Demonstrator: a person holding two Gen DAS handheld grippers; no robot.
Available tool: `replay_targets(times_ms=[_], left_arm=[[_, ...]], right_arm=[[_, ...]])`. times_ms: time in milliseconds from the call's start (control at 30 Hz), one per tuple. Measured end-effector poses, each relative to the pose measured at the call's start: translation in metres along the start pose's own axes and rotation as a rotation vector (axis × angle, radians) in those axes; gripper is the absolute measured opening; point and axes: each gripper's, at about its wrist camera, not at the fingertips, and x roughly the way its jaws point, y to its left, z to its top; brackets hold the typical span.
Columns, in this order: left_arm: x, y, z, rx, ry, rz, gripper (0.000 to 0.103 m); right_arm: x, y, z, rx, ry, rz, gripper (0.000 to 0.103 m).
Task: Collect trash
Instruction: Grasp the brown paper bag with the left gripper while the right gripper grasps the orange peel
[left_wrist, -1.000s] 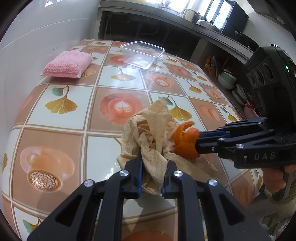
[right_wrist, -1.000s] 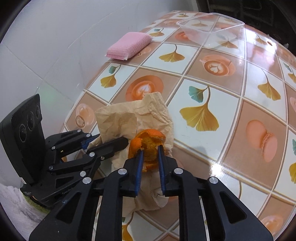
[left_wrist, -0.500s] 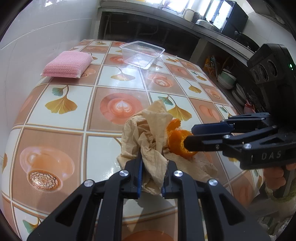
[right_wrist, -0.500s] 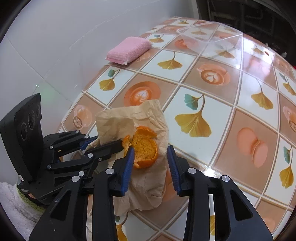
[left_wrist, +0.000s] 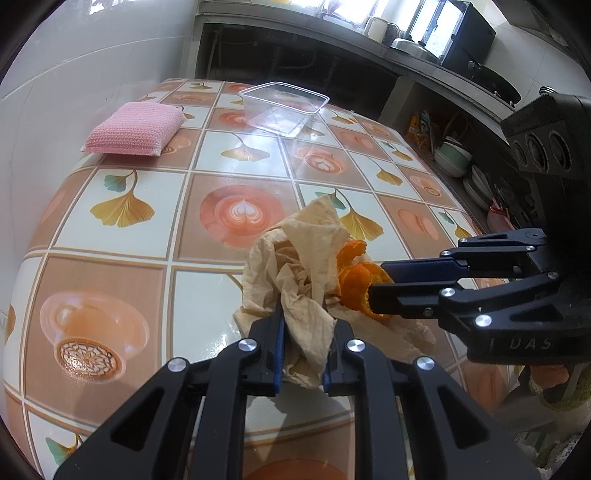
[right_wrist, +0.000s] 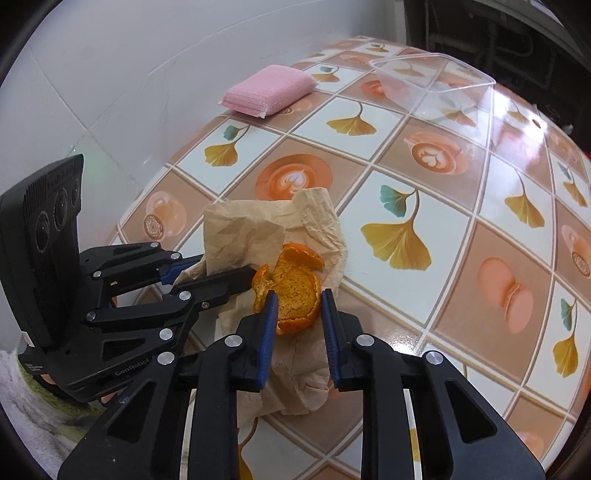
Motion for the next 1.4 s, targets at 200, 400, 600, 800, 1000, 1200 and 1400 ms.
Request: replay_targets(times_ms=[200, 400, 600, 800, 1000, 1200, 1400], left_arm=[[0.0, 0.0, 0.0, 0.0, 0.0, 0.0, 0.015], [0.0, -0.001, 0.001, 0.007, 0.0, 0.002, 0.015], [0.001, -0.001, 0.001, 0.011, 0.001, 0.005, 0.015], [0.001, -0.001, 0.001, 0.011, 0.0, 0.005, 0.015], [0.001, -0.001, 0.002, 0.01, 0.001, 0.003, 0.015], [0.001, -0.001, 0.001, 0.01, 0.0, 0.003, 0.015], [0.001, 0.0, 0.001, 0.01, 0.0, 0.003, 0.015]], right_arm=[[-0.003, -0.004, 0.0, 0.019, -0.02, -0.02, 0.007], [-0.012, -0.009, -0.003, 0.031, -0.041, -0.04, 0.004], [-0.024, -0.002, -0.009, -0.028, -0.07, -0.052, 0.004], [-0.022, 0.005, -0.01, -0.067, -0.064, -0.029, 0.008], [-0.017, 0.004, -0.01, -0.044, -0.058, -0.013, 0.025], [-0.014, -0.001, -0.011, -0.015, -0.048, -0.017, 0.027], [-0.011, -0.01, -0.013, 0.03, -0.036, -0.013, 0.018]])
